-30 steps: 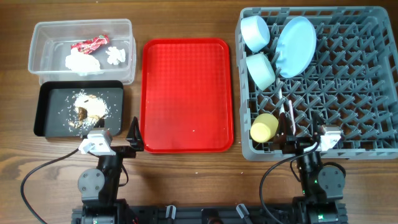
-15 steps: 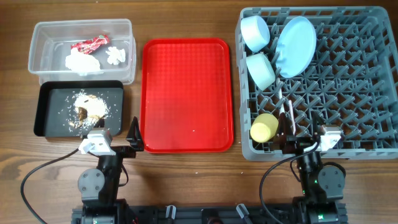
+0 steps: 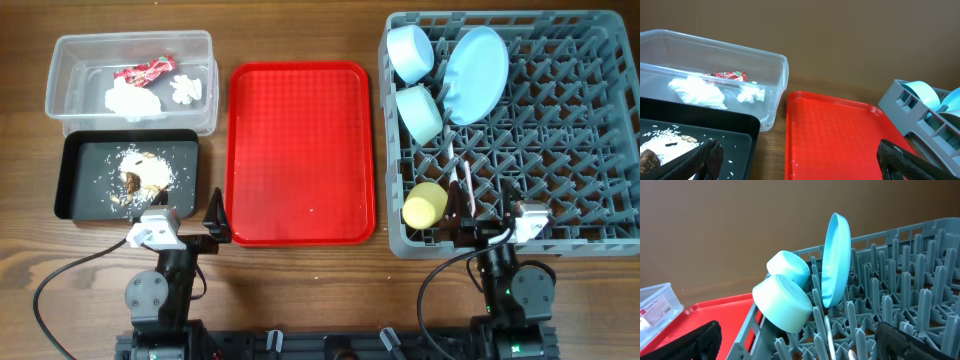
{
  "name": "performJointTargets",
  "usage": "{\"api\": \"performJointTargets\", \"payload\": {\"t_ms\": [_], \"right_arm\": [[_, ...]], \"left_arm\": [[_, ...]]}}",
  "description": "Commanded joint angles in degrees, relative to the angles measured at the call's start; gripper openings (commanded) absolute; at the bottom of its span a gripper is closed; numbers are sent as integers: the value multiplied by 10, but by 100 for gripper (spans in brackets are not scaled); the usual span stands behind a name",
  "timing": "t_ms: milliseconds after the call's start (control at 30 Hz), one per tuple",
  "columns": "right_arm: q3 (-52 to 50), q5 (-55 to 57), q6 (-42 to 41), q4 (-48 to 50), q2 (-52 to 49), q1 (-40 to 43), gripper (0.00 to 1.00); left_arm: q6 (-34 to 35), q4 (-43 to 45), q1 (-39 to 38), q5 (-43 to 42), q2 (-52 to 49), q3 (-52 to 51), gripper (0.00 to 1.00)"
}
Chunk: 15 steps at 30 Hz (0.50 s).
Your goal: Sort waste into correct bins and load items into the dishwasher rack
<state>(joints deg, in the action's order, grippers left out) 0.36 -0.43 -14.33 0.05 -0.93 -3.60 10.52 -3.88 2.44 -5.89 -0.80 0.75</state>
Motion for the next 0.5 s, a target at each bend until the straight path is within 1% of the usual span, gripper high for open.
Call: {"api": "performJointTargets", "payload": {"t_ms": [0, 467], "right_arm": [[-1, -9, -9, 3, 7, -1, 100], [-1, -9, -9, 3, 7, -1, 100]], "left_arm": [[-11, 0, 3, -5, 4, -4, 100], [-11, 0, 3, -5, 4, -4, 100]]}}
